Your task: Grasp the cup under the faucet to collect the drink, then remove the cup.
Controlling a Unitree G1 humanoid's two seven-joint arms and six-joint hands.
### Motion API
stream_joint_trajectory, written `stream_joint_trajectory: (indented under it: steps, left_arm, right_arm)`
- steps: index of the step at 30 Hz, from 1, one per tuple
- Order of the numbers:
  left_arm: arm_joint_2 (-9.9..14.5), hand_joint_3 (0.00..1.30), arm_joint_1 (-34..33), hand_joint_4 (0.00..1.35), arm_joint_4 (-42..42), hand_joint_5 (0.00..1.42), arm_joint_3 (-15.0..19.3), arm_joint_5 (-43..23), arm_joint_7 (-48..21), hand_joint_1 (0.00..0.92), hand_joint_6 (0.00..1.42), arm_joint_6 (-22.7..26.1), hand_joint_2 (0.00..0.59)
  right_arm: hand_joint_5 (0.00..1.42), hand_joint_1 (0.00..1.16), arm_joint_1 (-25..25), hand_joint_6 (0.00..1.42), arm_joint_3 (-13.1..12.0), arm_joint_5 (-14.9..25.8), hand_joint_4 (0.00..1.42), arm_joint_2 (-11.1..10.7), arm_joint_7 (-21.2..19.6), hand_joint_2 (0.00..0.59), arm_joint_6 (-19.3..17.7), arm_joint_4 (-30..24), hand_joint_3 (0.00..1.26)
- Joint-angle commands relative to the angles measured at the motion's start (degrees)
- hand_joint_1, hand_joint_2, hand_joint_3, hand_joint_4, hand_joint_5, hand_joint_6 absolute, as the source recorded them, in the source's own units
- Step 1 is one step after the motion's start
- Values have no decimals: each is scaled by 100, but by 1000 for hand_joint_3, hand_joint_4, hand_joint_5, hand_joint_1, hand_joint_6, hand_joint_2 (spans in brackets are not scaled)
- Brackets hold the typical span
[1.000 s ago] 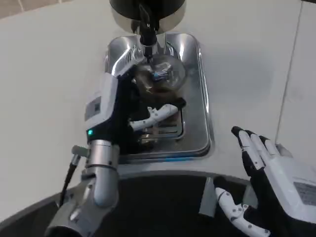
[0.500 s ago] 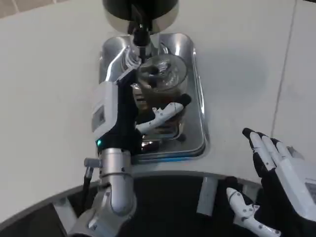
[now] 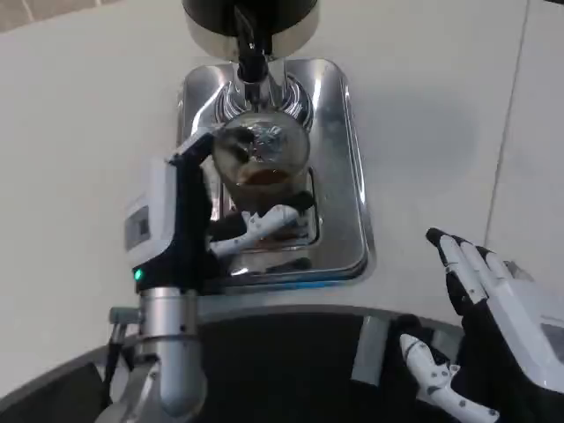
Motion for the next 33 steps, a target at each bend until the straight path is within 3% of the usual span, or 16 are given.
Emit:
stream_joint_trajectory:
  steps: [1, 4, 10, 17, 25, 33]
  left_arm:
    - [254, 1140, 327, 1189, -646, 1401, 106, -17, -156, 702, 1424, -246, 0]
    - [394, 1141, 549, 1183, -1016, 1401, 182, -26, -299, 707, 1424, -268, 0]
    - [451, 1141, 863, 1193, -1447, 1402, 276, -17, -500, 720, 1424, -225, 0]
    - [515, 1149, 1204, 1216, -1817, 1416, 328, 72, -741, 735, 1424, -161, 0]
    - [683, 1152, 1747, 1221, -2461, 1417, 528, 51, -992, 746, 1424, -284, 0]
    - [773, 1152, 2286, 1222, -3133, 1417, 765, -46, -1273, 749, 1424, -472, 0]
  right_arm:
    - [0, 186, -66, 0, -79, 145, 0, -149, -62, 522, -126, -44, 0]
    - [0, 191, -106, 0, -162, 231, 0, -269, -42, 541, -199, -151, 0]
    - [0, 195, -37, 0, -321, 473, 0, -435, -37, 545, -293, -258, 0]
    - [0, 197, 35, 0, -308, 548, 0, -523, -27, 547, -413, -365, 0]
    - [0, 192, 177, 0, -516, 720, 0, -916, -178, 566, -892, -437, 0]
    - [0, 126, 701, 0, -835, 885, 0, -1182, -942, 586, -1515, -140, 0]
